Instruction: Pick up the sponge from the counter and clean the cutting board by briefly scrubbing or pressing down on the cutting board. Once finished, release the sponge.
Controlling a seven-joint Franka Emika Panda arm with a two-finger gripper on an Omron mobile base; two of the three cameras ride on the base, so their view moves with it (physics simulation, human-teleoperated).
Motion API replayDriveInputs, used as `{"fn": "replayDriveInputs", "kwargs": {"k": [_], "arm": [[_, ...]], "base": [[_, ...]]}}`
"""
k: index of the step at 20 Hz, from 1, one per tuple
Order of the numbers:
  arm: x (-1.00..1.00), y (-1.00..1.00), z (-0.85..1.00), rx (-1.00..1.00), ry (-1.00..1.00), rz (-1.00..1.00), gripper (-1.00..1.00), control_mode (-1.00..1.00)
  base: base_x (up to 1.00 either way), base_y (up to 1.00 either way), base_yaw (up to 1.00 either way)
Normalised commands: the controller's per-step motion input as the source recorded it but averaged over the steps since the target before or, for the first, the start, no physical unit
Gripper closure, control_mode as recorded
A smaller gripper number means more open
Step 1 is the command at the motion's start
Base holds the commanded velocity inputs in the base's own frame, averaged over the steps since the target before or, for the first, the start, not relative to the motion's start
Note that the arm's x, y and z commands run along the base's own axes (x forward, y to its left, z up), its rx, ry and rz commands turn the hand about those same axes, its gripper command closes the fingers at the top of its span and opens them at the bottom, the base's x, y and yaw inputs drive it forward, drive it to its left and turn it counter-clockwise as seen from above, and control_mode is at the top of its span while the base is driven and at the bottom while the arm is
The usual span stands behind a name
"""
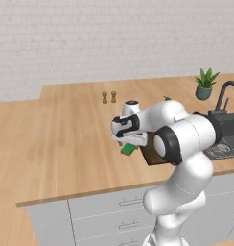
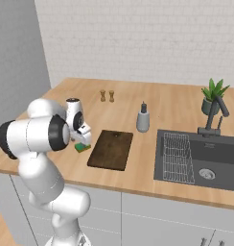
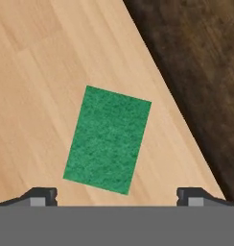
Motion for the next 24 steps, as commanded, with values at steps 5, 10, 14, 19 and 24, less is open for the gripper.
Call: {"fn": "replayDriveInputs", "kwargs": {"k": [5, 10, 14, 19, 24], "arm": [[0.17, 0.07, -0.28, 0.0, -0.06, 0.0, -1.0, -1.0], [0.04, 0.04, -0.33, 0.0, 0.0, 0.0, -1.0, -1.0], [0.0, 0.0, -0.31, 0.0, 0.0, 0.0, -1.0, -1.0], [0.04, 0.0, -0.18, 0.0, 0.0, 0.0, 1.0, -1.0], [-0.02, -0.02, 0.03, 0.01, -0.02, 0.0, 1.0, -1.0]], "base": [[0.0, 0.0, 0.0], [0.0, 0.0, 0.0], [0.0, 0.0, 0.0], [0.0, 0.0, 0.0], [0.0, 0.0, 0.0]]}}
